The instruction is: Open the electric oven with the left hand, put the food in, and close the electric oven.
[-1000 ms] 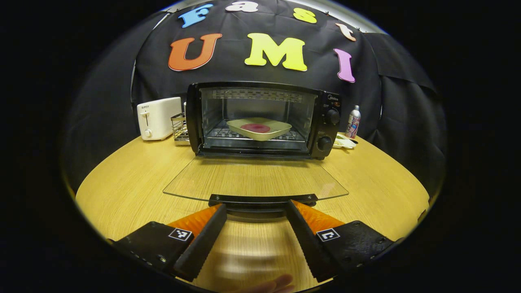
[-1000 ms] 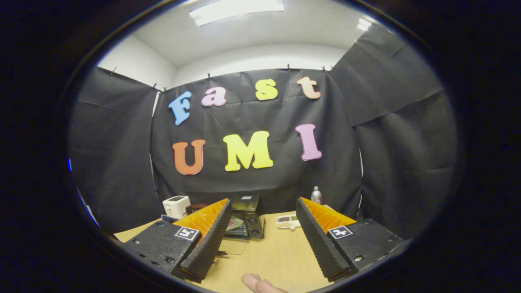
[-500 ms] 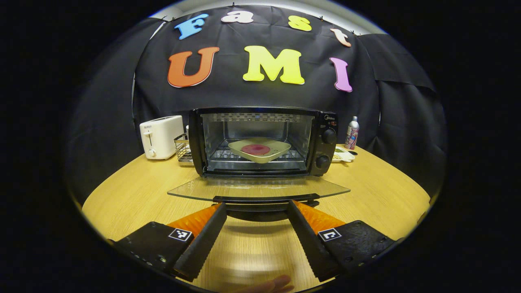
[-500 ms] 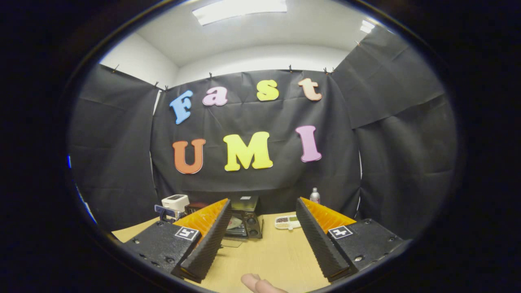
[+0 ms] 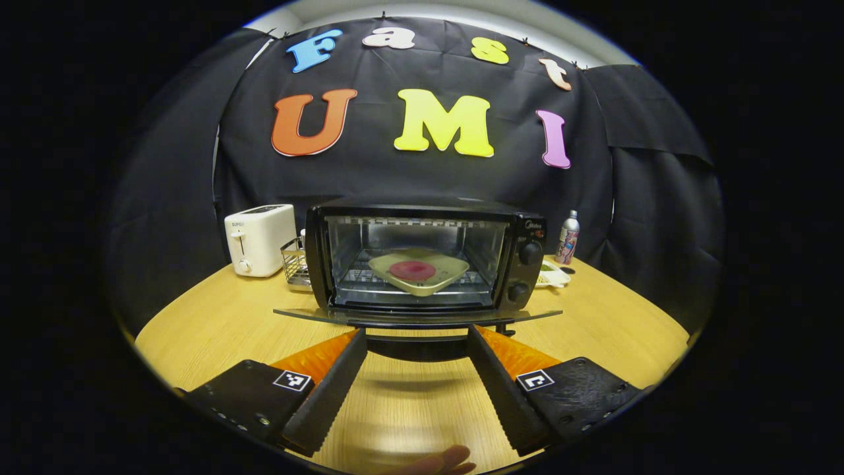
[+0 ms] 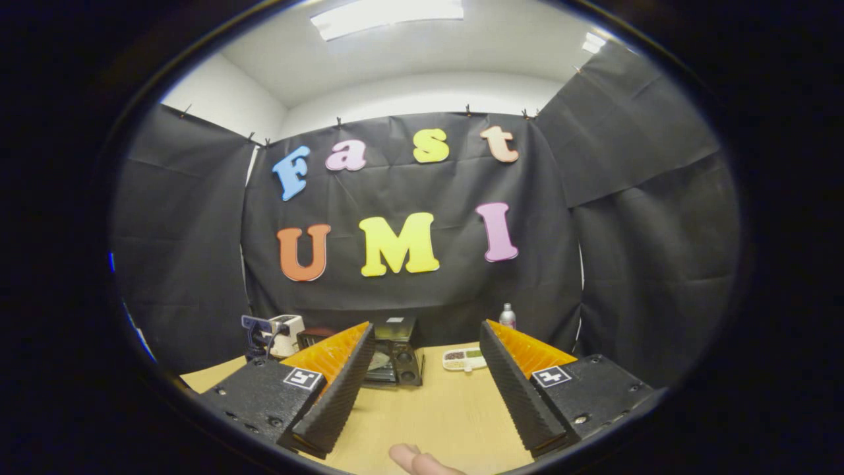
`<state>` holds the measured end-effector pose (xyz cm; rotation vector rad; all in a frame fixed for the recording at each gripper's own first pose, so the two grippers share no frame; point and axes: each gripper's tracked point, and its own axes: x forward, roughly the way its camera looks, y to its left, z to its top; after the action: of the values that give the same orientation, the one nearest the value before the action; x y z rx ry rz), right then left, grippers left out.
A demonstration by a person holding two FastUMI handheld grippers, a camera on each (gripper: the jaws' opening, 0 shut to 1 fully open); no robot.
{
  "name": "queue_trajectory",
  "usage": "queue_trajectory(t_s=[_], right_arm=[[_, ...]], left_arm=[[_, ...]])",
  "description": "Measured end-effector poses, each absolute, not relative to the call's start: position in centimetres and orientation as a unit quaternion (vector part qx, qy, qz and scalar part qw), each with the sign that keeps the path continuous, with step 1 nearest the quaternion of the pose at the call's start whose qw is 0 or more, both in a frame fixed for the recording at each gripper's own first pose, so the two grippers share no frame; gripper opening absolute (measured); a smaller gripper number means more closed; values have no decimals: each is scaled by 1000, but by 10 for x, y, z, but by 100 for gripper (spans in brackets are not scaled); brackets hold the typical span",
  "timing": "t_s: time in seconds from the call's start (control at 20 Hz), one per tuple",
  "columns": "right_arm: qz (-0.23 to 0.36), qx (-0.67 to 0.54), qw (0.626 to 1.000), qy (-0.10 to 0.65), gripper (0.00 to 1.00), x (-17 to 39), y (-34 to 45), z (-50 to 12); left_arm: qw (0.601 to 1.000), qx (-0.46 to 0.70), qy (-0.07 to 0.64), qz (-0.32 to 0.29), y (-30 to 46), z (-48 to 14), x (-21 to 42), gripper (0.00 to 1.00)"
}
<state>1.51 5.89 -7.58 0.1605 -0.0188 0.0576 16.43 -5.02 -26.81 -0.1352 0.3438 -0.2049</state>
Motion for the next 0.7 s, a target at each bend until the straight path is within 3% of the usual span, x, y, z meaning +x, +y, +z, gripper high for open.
queue_trajectory(t_s=[0.4, 0.65, 0.7], right_arm=[[18, 78, 997, -16, 96, 12, 47, -71], [26, 78, 997, -6, 95, 19, 43, -76], [31, 82, 996, -7, 96, 23, 42, -76]], left_arm=[[987, -55, 129, -76, -35, -209, 233, 97], [991, -50, 100, -67, -27, -166, 239, 96], [992, -48, 100, -66, -26, -163, 237, 100]])
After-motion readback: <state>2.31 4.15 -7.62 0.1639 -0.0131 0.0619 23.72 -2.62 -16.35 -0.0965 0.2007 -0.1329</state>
